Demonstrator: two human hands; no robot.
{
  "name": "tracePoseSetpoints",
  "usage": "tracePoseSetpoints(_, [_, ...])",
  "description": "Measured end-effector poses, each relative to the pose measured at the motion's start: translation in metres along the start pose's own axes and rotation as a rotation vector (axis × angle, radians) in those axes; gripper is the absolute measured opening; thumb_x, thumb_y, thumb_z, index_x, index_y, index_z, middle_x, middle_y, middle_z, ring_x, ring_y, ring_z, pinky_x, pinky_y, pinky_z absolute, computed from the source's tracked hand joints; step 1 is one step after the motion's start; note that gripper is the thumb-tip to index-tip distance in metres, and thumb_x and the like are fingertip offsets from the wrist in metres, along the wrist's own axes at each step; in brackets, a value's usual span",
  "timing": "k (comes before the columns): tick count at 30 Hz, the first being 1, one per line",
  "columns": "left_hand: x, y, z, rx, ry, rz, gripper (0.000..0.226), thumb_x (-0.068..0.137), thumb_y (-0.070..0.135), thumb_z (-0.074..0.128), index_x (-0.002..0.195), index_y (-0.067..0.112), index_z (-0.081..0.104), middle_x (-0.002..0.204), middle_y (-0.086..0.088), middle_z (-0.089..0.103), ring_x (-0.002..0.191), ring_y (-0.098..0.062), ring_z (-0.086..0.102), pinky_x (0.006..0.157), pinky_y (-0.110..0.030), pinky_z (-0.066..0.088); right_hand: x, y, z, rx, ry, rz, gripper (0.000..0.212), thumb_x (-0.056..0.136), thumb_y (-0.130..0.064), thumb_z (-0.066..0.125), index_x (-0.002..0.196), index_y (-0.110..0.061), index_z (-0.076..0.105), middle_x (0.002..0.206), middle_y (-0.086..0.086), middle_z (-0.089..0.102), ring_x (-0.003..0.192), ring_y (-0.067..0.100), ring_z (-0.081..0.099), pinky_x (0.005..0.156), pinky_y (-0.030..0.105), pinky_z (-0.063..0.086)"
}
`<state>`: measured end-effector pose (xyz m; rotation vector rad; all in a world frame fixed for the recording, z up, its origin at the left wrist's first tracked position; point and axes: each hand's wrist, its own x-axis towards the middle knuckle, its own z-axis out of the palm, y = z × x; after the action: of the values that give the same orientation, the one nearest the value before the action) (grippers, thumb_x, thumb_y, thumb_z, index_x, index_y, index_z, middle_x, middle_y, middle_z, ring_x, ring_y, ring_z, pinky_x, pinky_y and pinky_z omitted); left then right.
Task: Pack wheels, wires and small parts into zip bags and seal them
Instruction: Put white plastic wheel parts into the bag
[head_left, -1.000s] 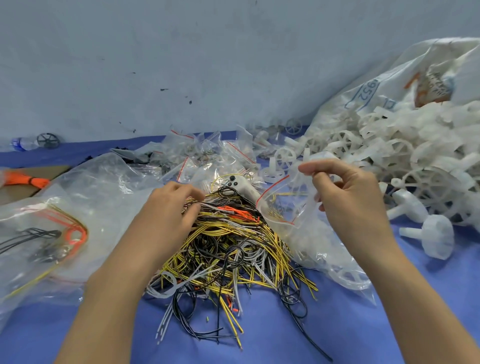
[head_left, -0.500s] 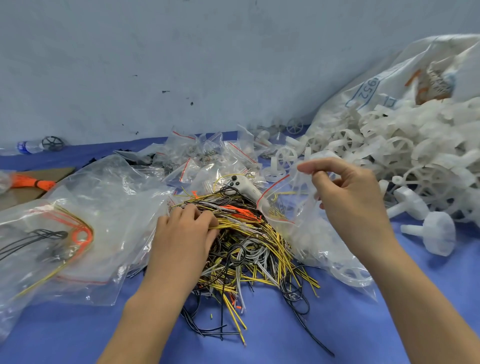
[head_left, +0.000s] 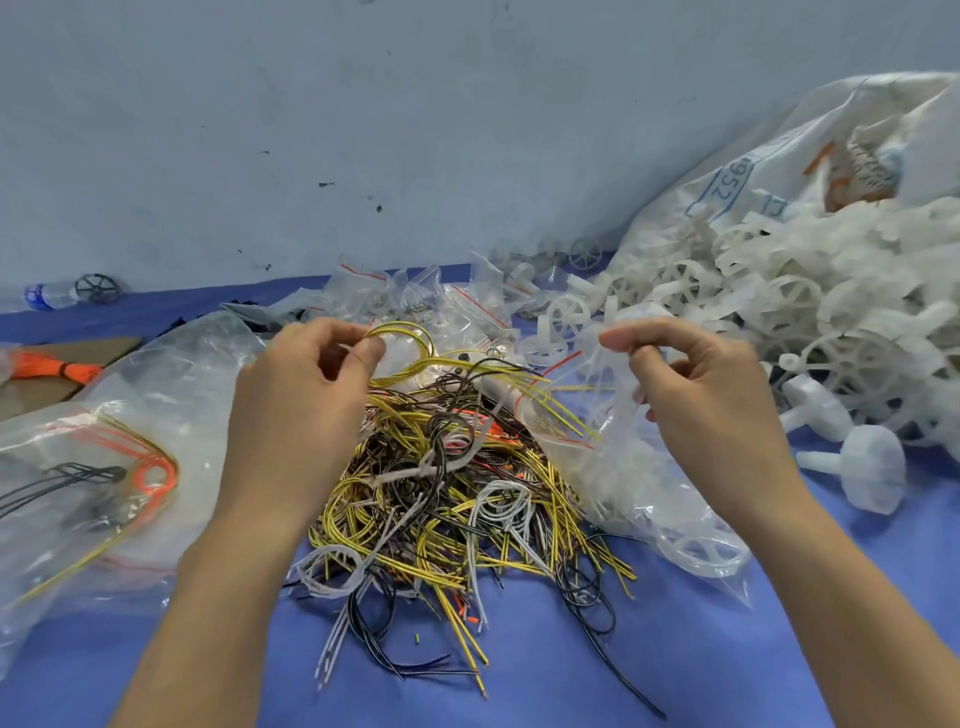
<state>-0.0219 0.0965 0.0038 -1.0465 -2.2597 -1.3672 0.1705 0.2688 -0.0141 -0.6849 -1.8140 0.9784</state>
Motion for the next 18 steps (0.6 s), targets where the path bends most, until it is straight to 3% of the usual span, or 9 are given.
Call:
tracePoseSetpoints(4, [-0.001,0.017,-0.011,0.119,0.125,0.19,0.011,0.095,0.039,0.059,0.094,0.032,0.067,0.085,0.013,0.062,0.078,-0.012,0.059,0.083,-0.047,0.048,-0.002,-0.001,-0.001,-0.01,-0.018,-0.018,0.038,0.092,-0.011,0.056,0.082,-0.042,0.075,0.061,0.002,0.063,0.061,0.033,0.056,0.051,0.042,0.049])
tracePoseSetpoints(6, [0.002,0.022,-0.013,0.315,0.209,0.324,0.014,0.095,0.037,0.059,0.098,0.027,0.069,0.089,0.004,0.062,0.087,-0.025,0.056,0.084,-0.044,0.039,-0.002,0.001,-0.001,-0.021,-0.023,-0.028,0.037,0.093,-0.011,0.056,0.082,-0.042,0.074,0.058,-0.011,0.062,0.054,0.02,0.055,0.044,0.027,0.041])
tracePoseSetpoints(8, [0.004,0.018,-0.008,0.475,0.204,0.402,0.014,0.094,0.032,0.062,0.098,0.023,0.072,0.091,-0.003,0.063,0.093,-0.032,0.052,0.085,-0.045,0.034,-0.003,0.0,0.0,-0.032,-0.039,-0.036,0.036,0.093,-0.01,0.057,0.084,-0.04,0.074,0.061,-0.027,0.062,0.056,0.009,0.056,0.047,0.012,0.035])
tracePoseSetpoints(10, [0.005,0.009,-0.002,0.544,0.178,0.448,0.013,0.092,0.029,0.066,0.095,0.02,0.075,0.089,-0.005,0.063,0.092,-0.034,0.053,0.092,-0.05,0.034,-0.004,0.0,0.001,-0.037,-0.053,-0.035,0.035,0.093,-0.009,0.057,0.084,-0.038,0.074,0.065,-0.032,0.062,0.061,0.009,0.058,0.049,0.011,0.035])
tracePoseSetpoints(14, [0.014,-0.019,-0.001,0.603,0.209,0.394,0.01,0.092,0.025,0.068,0.097,0.019,0.075,0.093,-0.008,0.064,0.094,-0.036,0.056,0.109,-0.053,0.024,-0.006,-0.001,0.0,-0.052,-0.06,-0.052,0.034,0.093,-0.008,0.057,0.085,-0.036,0.074,0.077,-0.03,0.067,0.065,0.006,0.06,0.054,0.011,0.038])
tracePoseSetpoints(18, [0.019,-0.051,-0.014,0.631,0.245,0.212,0.015,0.093,0.023,0.065,0.098,0.015,0.076,0.096,-0.013,0.066,0.096,-0.038,0.057,0.1,-0.053,0.03,-0.007,-0.002,0.001,-0.06,-0.069,-0.068,0.035,0.093,-0.008,0.057,0.087,-0.038,0.074,0.093,-0.025,0.069,0.071,0.005,0.062,0.061,0.011,0.04])
